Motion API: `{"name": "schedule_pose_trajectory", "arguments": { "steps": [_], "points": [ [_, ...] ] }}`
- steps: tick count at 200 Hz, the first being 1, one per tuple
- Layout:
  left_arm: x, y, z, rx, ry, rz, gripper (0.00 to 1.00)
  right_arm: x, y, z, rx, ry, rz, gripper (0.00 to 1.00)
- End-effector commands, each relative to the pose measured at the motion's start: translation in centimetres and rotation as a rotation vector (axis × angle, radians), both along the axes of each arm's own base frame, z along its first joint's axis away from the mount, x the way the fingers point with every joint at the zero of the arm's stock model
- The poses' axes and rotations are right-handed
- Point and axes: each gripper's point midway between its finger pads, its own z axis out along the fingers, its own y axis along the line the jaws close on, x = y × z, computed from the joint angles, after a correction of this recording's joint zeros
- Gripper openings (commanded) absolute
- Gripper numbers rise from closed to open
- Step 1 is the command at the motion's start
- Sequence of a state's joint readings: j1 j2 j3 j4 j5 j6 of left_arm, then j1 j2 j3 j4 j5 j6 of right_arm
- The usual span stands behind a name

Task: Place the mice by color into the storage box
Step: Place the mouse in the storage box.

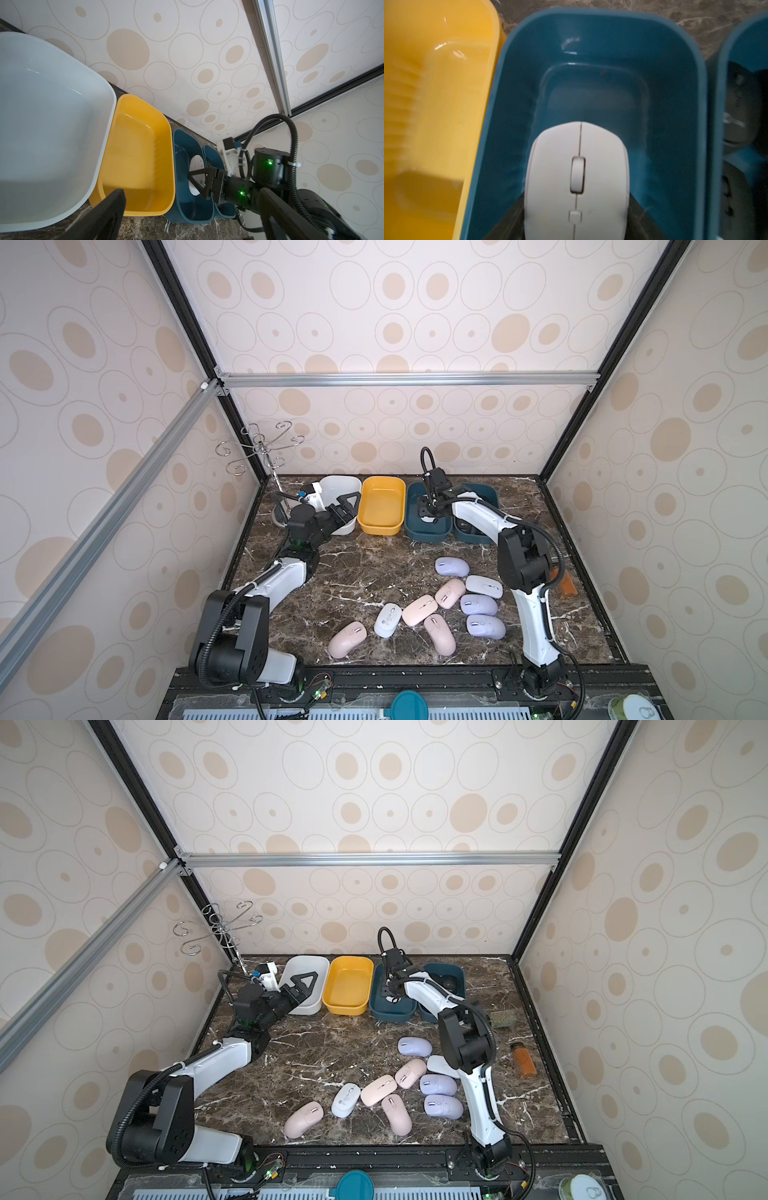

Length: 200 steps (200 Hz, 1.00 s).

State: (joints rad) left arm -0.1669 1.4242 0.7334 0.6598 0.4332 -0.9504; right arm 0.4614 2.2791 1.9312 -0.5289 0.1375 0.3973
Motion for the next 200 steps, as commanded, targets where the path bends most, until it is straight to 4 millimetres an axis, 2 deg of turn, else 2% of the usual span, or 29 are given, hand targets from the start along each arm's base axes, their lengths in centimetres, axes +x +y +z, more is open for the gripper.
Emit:
{"name": "schedule_pose_trajectory", "arguments": {
  "steps": [1,18,35,37,38,53,107,139,200],
  "points": [
    [0.0,-0.6,1.9,-0.008,-0.057,-0.017,1.0,1.9,1.0,0.2,0.023,0.0,0.035,0.58],
    [0.1,-0.8,1.4,-0.007,-0.045,-0.023,1.0,2.7,1.6,-0.8,0.044,0.03,0.039,0.59],
    [0.2,-1.0,1.1,-0.016,-0.036,-0.034,1.0,3.1,1.3,-2.4,0.022,0.067,0.011,0.59],
    [0.2,-1.0,1.1,-0.016,-0.036,-0.033,1.0,3.4,1.3,-2.4,0.024,0.064,0.007,0.59],
    [0.2,-1.0,1.1,-0.016,-0.035,-0.035,1.0,3.6,1.4,-1.7,0.032,0.052,0.006,0.59],
    [0.1,-1.1,1.1,-0.013,-0.038,-0.036,1.0,3.8,1.4,-2.9,0.049,0.084,-0.008,0.6],
    [0.1,-1.4,1.0,-0.026,-0.034,-0.047,1.0,5.0,1.5,-5.0,0.112,0.127,-0.035,0.62],
    [0.0,-1.2,1.4,-0.019,-0.046,-0.039,1.0,5.3,1.6,-5.7,0.12,0.13,-0.044,0.62],
    [0.0,-1.3,1.2,-0.029,-0.039,-0.045,1.0,5.5,1.6,-6.4,0.113,0.133,-0.025,0.74]
  ]
}}
